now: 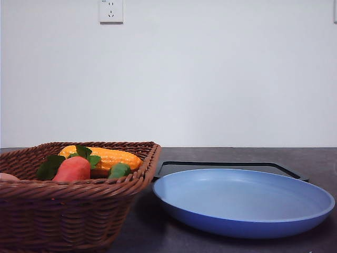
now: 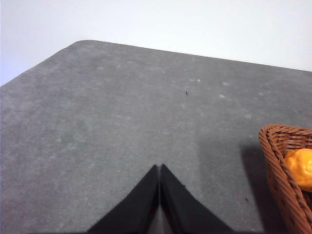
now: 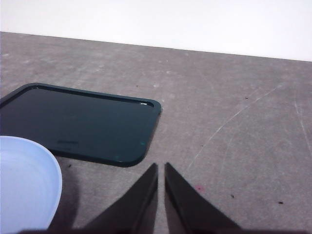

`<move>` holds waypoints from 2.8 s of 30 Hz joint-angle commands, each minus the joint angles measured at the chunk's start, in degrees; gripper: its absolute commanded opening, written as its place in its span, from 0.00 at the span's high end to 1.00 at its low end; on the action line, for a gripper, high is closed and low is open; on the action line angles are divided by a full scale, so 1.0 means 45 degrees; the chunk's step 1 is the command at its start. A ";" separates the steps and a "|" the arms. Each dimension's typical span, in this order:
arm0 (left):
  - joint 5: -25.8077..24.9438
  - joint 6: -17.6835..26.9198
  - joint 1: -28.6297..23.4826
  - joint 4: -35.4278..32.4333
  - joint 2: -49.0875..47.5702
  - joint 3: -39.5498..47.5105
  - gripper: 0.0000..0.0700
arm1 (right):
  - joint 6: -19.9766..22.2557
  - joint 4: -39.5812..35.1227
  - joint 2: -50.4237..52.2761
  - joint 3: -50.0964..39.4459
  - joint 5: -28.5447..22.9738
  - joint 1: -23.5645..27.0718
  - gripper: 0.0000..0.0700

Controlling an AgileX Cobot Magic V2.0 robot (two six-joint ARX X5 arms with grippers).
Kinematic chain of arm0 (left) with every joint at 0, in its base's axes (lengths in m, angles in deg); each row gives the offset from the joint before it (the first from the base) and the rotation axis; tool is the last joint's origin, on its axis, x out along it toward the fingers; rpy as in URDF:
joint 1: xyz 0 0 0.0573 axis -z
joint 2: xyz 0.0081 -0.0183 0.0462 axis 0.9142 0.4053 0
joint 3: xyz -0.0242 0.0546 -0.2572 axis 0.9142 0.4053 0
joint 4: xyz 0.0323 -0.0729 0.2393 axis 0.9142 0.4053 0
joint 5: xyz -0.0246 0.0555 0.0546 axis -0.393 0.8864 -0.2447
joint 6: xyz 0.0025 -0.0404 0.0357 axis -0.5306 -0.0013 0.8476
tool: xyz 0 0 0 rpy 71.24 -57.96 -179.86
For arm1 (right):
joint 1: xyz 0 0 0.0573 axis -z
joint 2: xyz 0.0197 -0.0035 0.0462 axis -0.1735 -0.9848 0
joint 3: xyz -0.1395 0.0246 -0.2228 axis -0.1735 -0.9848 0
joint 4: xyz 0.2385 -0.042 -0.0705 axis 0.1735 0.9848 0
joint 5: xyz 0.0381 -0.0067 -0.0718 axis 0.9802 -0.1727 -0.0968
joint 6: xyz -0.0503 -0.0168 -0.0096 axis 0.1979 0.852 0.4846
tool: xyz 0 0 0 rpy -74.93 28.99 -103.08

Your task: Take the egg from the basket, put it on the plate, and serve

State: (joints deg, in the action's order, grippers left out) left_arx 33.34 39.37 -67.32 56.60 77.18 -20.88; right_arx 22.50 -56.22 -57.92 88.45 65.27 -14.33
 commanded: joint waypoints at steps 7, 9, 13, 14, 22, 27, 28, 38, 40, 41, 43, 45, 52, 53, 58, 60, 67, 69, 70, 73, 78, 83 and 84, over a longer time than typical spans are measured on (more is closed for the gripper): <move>-0.0039 -0.0024 -0.0019 0.0083 -0.0019 0.0340 1.00 | -0.0155 -0.0102 0.0034 -0.0083 -0.0010 0.0000 1.00; -0.0044 -0.0098 -0.0019 0.0083 -0.0019 0.0340 1.00 | -0.0158 -0.0286 0.0034 -0.0083 -0.0009 -0.0005 1.00; -0.0053 -0.2086 -0.0019 0.0083 -0.0019 0.0340 1.00 | -0.0667 -0.1176 0.0034 -0.0083 0.0019 -0.0005 1.00; -0.0054 -0.2832 -0.0019 0.0083 -0.0019 0.0340 1.00 | -0.0945 -0.1521 0.0034 -0.0083 0.0019 -0.0005 1.00; -0.0058 -0.6323 -0.0019 0.0083 -0.0019 0.0335 1.00 | -0.2403 -0.3842 0.0034 -0.0054 -0.0073 -0.0005 1.00; -0.0943 -0.6233 -0.0019 -0.0049 -0.0019 0.0303 1.00 | -0.4461 -0.3006 0.0034 0.0255 -0.0059 -0.0005 1.00; -0.1195 -0.6132 -0.0019 -0.0120 -0.0019 0.0268 1.00 | -0.4783 -0.2768 0.0029 0.0348 -0.0073 -0.0005 1.00; -0.2779 -0.5133 -0.0019 0.0682 0.1318 -0.1954 1.00 | -0.5600 0.0898 -0.0934 0.2948 -0.0072 -0.0005 1.00; -0.3330 -0.4848 -0.0019 0.0748 0.1906 -0.2528 1.00 | -0.5581 0.1300 -0.1518 0.3674 -0.0025 -0.0005 1.00; -0.3602 -0.4737 -0.0019 0.0777 0.2204 -0.2790 1.00 | -0.5581 0.1431 -0.1810 0.3996 0.0055 -0.0005 1.00; -0.4298 -0.4509 -0.0019 0.0777 0.2909 -0.3367 1.00 | -0.5566 0.1718 -0.2526 0.4707 0.0270 -0.0005 1.00; -0.4996 -0.4359 -0.0014 0.0777 0.3654 -0.3958 1.00 | -0.5492 0.1947 -0.3302 0.5348 0.0843 -0.0005 1.00; -0.7143 -0.3768 0.0207 0.1429 0.6228 -0.6045 1.00 | -0.4688 0.3609 -0.6054 0.7188 0.2714 -0.0005 1.00; -0.7376 -0.3549 0.0286 0.1749 0.6595 -0.6386 1.00 | -0.4650 0.3916 -0.6436 0.7390 0.2960 -0.0005 1.00; -0.7679 -0.2043 0.0997 0.3872 0.8243 -0.8015 1.00 | -0.4126 0.5142 -0.8336 0.7924 0.4217 -0.0005 1.00; -0.7674 -0.1583 0.1306 0.4634 0.8837 -0.8493 1.00 | -0.4072 0.5449 -0.9045 0.7941 0.4745 -0.0005 1.00; -0.7718 -0.1472 0.2306 0.5253 1.0108 -0.8845 0.98 | -0.3676 0.5675 -1.1040 0.7941 0.5704 -0.0013 0.98; -0.7718 -0.1475 0.2478 0.5231 1.0257 -0.8845 0.87 | -0.3615 0.5754 -1.1564 0.7941 0.5700 -0.0043 0.90; -0.7718 -0.1484 0.2538 0.5208 1.0313 -0.8845 0.79 | -0.3588 0.5802 -1.1823 0.7941 0.5692 -0.0068 0.83; -0.7713 -0.1604 0.2631 0.5135 1.0458 -0.8845 0.55 | -0.3525 0.5841 -1.2586 0.7941 0.5674 -0.0123 0.67; -0.7713 -0.1695 0.2637 0.5089 1.0545 -0.8845 0.49 | -0.3402 0.5627 -1.3837 0.7933 0.5304 -0.0509 0.64; -0.7713 -0.1720 0.2637 0.4958 1.0545 -0.8845 0.49 | -0.3602 0.4608 -1.4972 0.7878 0.4886 -0.1058 0.64; -0.7713 -0.1723 0.2637 0.4940 1.0545 -0.8845 0.49 | -0.3679 0.4439 -1.5198 0.7878 0.4886 -0.1163 0.64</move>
State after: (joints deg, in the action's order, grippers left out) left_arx -1.12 31.67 -55.67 79.57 124.21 -60.01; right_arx 6.16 -35.63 -125.18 123.47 87.49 -19.17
